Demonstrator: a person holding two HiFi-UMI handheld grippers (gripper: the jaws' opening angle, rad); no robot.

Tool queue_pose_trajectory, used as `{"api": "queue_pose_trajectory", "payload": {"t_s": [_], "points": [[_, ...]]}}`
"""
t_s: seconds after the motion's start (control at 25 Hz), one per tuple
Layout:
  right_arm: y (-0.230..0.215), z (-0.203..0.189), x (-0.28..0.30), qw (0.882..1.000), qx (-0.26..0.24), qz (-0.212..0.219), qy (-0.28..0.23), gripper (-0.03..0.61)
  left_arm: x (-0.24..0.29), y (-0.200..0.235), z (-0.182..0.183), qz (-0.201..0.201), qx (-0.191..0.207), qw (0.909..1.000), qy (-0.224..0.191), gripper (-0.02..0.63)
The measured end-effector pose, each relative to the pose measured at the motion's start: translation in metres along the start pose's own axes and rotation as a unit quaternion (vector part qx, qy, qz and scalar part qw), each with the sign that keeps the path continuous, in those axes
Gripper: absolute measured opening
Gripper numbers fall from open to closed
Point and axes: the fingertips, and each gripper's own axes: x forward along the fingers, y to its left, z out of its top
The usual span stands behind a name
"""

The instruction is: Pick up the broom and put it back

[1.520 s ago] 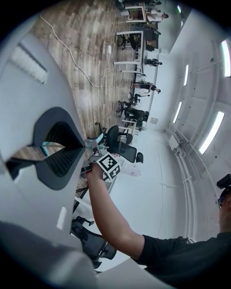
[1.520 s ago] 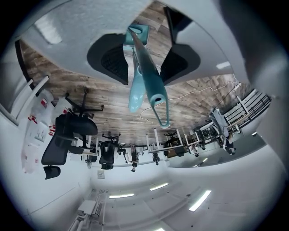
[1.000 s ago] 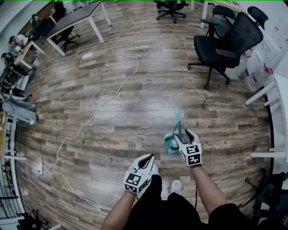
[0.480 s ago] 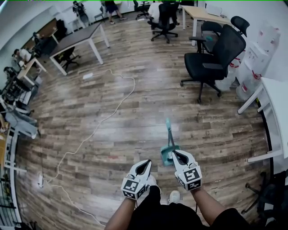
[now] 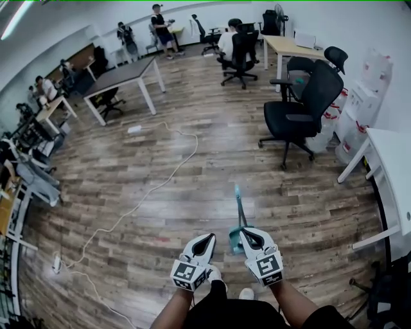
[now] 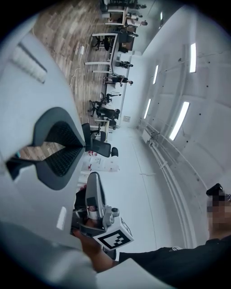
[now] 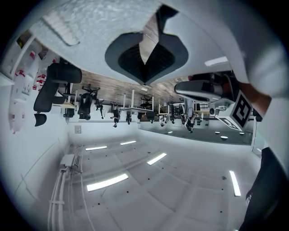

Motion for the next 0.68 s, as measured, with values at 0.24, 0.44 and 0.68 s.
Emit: {"api": "queue_pose_trajectory", "payload": {"t_s": [0.24,0.44,0.68], "points": [[-0.003,0.017,-0.017,0.999,-0.021,-0.012,-0.022,0.0,-0.009,-0.014,0.016,0.002,0.016,0.9997,-0.02,0.018],[-0.004,0.026,-0.035,0.999,-0.027,-0.019,-0.037,0.0,-0.017,-0.029,0.026,0.002,0.023,0.9991,-0.035,0.018],[-0.004,0.032,-0.057,0.998,-0.04,-0.017,-0.05,0.002,-0.023,-0.057,0.024,-0.006,0.03,0.999,-0.034,0.018]]}}
